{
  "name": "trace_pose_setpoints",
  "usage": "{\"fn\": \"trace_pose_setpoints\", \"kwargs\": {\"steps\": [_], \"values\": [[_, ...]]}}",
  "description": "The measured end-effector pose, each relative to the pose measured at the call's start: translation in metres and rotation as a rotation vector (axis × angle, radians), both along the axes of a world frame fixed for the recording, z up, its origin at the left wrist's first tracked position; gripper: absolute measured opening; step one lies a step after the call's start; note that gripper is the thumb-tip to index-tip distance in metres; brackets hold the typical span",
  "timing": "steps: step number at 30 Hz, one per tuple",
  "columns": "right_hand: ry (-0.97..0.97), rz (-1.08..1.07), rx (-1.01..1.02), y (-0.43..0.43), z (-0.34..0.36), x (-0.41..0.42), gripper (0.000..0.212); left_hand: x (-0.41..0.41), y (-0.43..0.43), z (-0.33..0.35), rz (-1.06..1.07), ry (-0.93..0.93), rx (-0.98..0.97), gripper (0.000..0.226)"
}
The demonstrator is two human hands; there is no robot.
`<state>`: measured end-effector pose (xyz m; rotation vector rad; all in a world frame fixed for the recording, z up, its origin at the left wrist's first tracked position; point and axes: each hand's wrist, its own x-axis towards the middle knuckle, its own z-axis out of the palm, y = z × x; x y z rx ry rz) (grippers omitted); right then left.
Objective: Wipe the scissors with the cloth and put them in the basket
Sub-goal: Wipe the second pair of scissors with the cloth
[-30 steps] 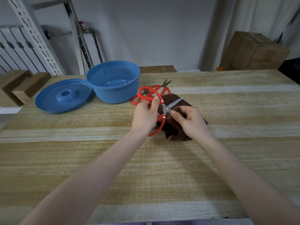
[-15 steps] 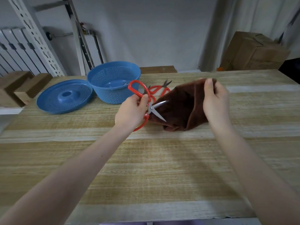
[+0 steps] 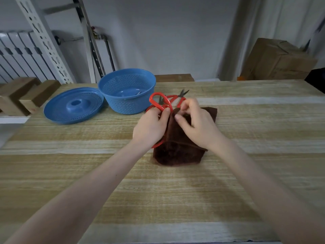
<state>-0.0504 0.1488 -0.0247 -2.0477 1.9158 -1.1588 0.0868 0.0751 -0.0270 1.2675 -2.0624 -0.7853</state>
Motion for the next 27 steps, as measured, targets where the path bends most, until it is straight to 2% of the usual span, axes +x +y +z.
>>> {"fn": "trace_pose_setpoints", "kwargs": {"steps": [3,6,9,15,21,27], "values": [[0.158,-0.044,0.05,-0.002,0.005,-0.007,0.027,-0.004,0.0,-0.002,-0.015,0.047,0.038,0.043],[0.174,-0.09,0.071,-0.003,0.006,-0.014,0.031,-0.008,0.001,-0.001,-0.026,0.076,0.061,0.042],[0.181,-0.146,0.004,-0.006,0.001,-0.013,0.022,-0.013,0.005,-0.001,-0.017,0.103,0.052,0.042],[0.09,-0.18,-0.031,-0.009,-0.004,-0.006,0.014,-0.013,0.011,-0.004,0.001,0.137,0.008,0.038],[-0.179,-0.053,0.075,-0.006,-0.003,-0.011,0.018,-0.012,0.009,-0.008,-0.02,0.114,0.026,0.038],[-0.018,-0.105,0.069,-0.006,0.007,-0.009,0.012,-0.014,0.012,-0.004,-0.012,0.088,-0.007,0.04]]}}
